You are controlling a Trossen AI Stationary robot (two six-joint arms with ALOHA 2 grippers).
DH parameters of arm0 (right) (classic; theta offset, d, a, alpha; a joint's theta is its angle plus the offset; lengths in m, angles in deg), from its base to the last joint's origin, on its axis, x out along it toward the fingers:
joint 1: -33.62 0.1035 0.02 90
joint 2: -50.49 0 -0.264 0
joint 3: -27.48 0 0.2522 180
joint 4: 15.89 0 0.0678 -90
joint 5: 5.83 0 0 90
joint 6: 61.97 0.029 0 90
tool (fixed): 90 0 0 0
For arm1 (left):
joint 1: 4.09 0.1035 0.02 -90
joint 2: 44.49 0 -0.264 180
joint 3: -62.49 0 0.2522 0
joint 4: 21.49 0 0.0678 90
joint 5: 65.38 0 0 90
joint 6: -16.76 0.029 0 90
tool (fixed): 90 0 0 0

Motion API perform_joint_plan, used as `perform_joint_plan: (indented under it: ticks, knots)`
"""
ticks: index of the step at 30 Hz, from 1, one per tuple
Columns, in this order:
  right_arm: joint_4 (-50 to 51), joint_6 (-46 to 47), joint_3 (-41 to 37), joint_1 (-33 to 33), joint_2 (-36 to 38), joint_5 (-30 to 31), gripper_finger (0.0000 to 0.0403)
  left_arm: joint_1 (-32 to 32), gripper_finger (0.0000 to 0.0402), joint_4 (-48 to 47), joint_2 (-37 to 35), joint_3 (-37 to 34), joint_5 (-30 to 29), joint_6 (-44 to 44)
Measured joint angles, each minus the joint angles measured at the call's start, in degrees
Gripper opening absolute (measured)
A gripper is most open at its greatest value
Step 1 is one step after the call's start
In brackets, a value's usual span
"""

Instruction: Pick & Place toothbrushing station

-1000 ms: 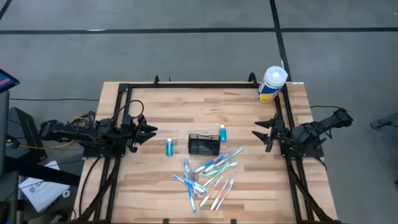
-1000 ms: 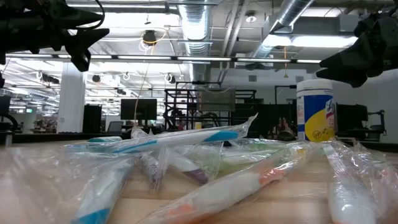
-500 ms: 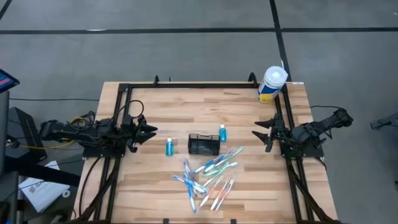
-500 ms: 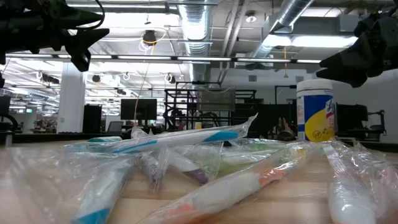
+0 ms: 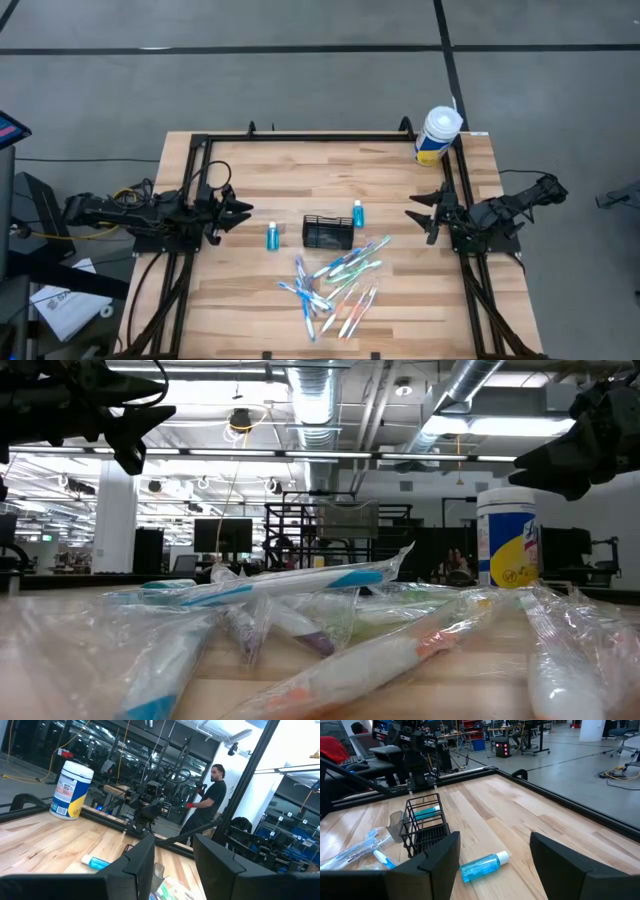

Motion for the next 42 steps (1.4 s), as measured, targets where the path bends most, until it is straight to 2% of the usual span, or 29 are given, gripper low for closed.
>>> perform_joint_plan:
  ticks: [35,36,40,42]
  knots:
    - [0.02,0.0,-0.01,0.01,0.02,-0.01,0.023,0.02,0.0131,0.0,0.0,0.0,-0.02,0.0]
    - [0.0,-0.96,-0.01,-0.01,0.0,0.04,0.023,0.01,0.0131,0.0,0.0,-0.02,0.0,0.0]
    - [0.07,-20.53,0.01,-0.36,0.0,2.48,0.023,0.01,0.0131,0.0,0.0,-0.01,-0.01,0.0]
    - [0.07,-27.11,0.01,-0.4,0.0,2.49,0.023,0.02,0.0131,0.0,-0.02,-0.02,-0.01,0.0]
